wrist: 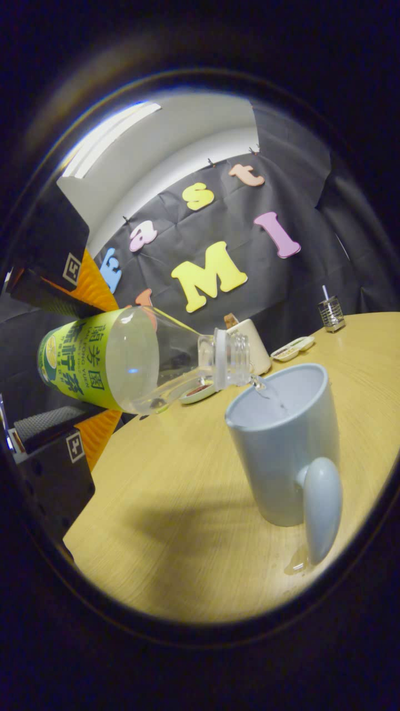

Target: Take the bottle from table, then pour the juice into the cup, finally place the bottle on the coaster

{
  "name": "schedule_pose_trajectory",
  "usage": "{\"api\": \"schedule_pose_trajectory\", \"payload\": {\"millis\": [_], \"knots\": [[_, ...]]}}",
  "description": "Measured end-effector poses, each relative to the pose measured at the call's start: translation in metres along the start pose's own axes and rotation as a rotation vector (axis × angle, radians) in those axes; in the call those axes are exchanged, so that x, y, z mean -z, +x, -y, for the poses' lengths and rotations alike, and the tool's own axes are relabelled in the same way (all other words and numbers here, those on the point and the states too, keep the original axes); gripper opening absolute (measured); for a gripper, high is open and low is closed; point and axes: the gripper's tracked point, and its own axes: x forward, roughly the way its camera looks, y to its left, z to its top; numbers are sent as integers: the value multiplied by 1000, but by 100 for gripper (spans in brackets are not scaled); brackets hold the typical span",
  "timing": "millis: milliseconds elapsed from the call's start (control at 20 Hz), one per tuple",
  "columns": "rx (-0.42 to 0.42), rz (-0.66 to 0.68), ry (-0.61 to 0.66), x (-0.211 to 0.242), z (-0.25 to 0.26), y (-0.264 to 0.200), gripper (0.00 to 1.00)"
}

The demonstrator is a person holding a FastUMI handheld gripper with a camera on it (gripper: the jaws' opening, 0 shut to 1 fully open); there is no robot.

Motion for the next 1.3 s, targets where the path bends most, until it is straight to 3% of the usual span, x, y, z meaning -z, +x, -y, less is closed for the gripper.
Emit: {"api": "schedule_pose_trajectory", "payload": {"millis": [800,1150,1300], "knots": [[-107,-26,135,-4,-19,-6,80],[-111,-62,79,-1,-30,-9,79],[-126,-77,129,-1,-31,-12,79]]}}
